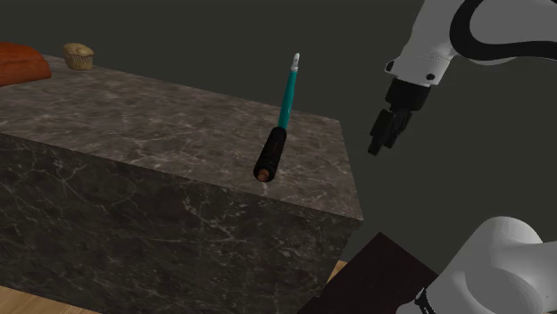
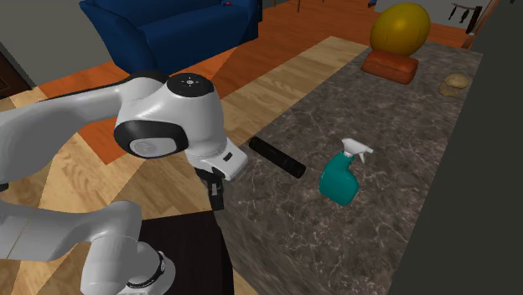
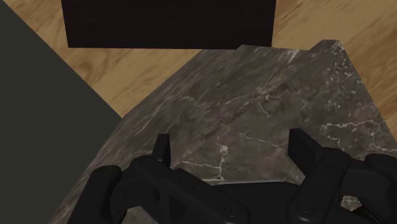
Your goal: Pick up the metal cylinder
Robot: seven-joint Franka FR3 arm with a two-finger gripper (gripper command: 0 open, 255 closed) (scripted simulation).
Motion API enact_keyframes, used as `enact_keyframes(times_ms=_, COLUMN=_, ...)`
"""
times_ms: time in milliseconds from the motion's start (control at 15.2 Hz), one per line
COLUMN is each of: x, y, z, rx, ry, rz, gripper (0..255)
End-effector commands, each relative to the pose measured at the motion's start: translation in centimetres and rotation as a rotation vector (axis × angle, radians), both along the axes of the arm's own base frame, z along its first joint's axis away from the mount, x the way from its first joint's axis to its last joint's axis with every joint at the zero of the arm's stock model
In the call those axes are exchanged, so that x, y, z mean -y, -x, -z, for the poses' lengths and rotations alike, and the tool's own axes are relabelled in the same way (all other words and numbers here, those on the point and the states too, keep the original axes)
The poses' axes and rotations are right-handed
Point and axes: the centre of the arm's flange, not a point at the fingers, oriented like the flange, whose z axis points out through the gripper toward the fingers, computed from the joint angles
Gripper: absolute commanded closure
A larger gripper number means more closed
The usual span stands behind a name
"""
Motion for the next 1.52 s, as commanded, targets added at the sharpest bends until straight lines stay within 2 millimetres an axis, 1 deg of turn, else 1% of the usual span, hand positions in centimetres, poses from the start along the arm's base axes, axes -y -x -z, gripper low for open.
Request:
enact_keyframes(times_ms=0, x=0.0, y=0.0, z=0.0, rx=0.000, ry=0.000, rz=0.000, gripper=0)
enact_keyframes(times_ms=396, x=-6.7, y=-4.0, z=1.1, rx=0.004, ry=0.007, rz=0.230, gripper=0)
enact_keyframes(times_ms=660, x=-10.6, y=-7.5, z=1.8, rx=0.007, ry=0.012, rz=0.383, gripper=0)
enact_keyframes(times_ms=858, x=-13.1, y=-10.5, z=2.4, rx=0.010, ry=0.016, rz=0.498, gripper=0)
enact_keyframes(times_ms=1122, x=-15.9, y=-14.9, z=3.1, rx=0.012, ry=0.021, rz=0.651, gripper=0)
enact_keyframes(times_ms=1320, x=-17.5, y=-18.4, z=3.6, rx=0.015, ry=0.024, rz=0.765, gripper=0)
enact_keyframes(times_ms=1386, x=-17.6, y=-18.6, z=3.7, rx=0.015, ry=0.024, rz=0.772, gripper=0)
enact_keyframes(times_ms=1452, x=-17.6, y=-18.6, z=4.2, rx=0.015, ry=0.024, rz=0.772, gripper=0)
